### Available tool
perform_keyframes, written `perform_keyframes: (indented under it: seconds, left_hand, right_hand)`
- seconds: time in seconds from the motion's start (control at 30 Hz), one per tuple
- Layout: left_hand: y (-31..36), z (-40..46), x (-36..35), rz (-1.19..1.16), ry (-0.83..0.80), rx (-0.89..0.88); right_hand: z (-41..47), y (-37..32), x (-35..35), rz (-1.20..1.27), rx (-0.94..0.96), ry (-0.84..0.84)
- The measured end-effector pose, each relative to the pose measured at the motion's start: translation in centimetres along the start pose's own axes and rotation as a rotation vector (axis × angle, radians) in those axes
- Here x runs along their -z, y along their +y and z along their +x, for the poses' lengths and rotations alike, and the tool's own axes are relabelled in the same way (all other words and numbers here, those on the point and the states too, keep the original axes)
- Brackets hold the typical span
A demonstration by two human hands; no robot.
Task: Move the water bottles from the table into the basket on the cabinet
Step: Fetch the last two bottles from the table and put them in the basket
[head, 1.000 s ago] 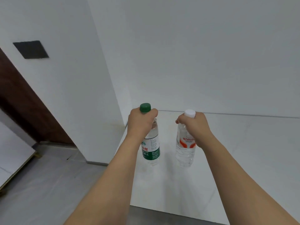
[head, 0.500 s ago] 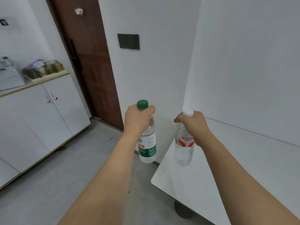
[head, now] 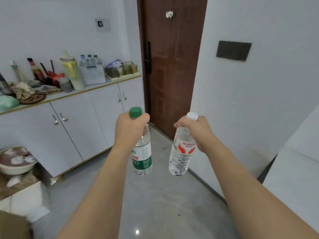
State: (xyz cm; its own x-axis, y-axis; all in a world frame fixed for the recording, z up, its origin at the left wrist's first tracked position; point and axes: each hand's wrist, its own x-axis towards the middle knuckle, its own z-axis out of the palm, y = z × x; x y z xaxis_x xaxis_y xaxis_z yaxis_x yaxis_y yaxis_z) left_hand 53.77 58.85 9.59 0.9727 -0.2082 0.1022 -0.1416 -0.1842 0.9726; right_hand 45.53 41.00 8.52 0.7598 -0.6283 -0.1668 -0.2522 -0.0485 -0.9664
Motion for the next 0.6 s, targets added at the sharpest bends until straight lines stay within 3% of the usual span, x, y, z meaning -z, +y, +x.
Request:
perform_keyframes:
  seconds: [0.33,0.6]
  left_hand:
    - [-3.4,12.9,2.8,0.021,0.060,0.026]
    - [-1.8,26.6,2.5,0.052,0.102,0.031]
  right_hand:
    - [10.8,-3.1,-9.1,-0.077,0.030,-0.067]
    - [23.9,-8.2,-14.8,-0.104,0.079,-0.088]
